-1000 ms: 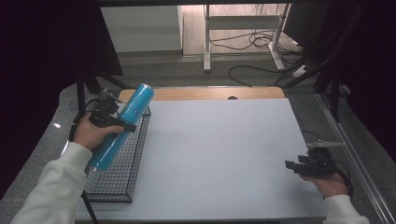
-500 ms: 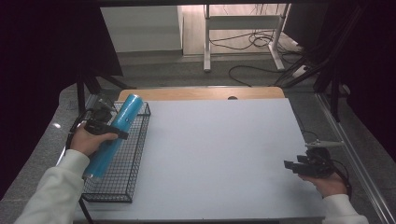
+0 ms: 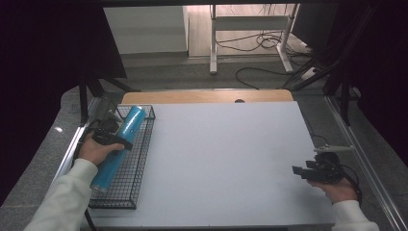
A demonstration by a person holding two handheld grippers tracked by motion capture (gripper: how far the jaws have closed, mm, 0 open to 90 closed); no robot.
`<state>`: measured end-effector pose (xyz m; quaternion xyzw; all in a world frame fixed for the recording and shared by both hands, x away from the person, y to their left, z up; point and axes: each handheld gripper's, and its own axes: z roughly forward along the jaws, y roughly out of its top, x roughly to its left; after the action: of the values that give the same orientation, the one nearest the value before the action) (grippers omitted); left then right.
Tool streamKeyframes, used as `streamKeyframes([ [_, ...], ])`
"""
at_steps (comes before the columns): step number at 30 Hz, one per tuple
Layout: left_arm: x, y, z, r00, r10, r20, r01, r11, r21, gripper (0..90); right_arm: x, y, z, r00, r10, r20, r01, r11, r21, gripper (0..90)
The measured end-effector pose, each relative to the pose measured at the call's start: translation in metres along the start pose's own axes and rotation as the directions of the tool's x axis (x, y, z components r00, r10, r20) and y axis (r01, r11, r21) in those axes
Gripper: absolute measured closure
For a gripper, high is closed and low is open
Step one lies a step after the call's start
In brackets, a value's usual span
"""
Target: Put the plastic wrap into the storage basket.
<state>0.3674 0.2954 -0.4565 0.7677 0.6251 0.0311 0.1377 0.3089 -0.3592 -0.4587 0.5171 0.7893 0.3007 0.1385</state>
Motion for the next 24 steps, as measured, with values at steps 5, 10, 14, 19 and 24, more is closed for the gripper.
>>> streamKeyframes([
  [5,0.001,-0.001,0.009,0.9997,-0.013,-0.019,0.014,0.9995,0.030,31.2,0.000,0.000,0.001,1.0000,0.000,0.001,0.000,1.000,0.003,36.6],
  [10,-0.003,-0.002,0.016,0.9976,0.004,-0.069,0.000,0.9986,0.053,31.3,-0.001,-0.001,0.000,1.0000,0.000,0.003,0.000,1.000,0.002,36.6],
  [14,-0.007,-0.001,0.021,0.9970,0.010,-0.077,-0.005,0.9979,0.065,30.9,-0.001,-0.001,0.001,1.0000,-0.001,0.003,0.001,1.000,0.003,36.5],
  [19,-0.014,0.003,-0.002,0.9956,-0.016,-0.093,0.012,0.9985,-0.054,26.7,-0.001,-0.001,0.000,1.0000,0.000,0.005,0.000,1.000,0.001,36.4],
  [24,-0.020,0.003,-0.020,0.9967,0.001,-0.081,-0.010,0.9931,-0.117,22.6,0.000,-0.001,-0.001,1.0000,-0.003,0.002,0.003,1.000,0.000,36.1],
])
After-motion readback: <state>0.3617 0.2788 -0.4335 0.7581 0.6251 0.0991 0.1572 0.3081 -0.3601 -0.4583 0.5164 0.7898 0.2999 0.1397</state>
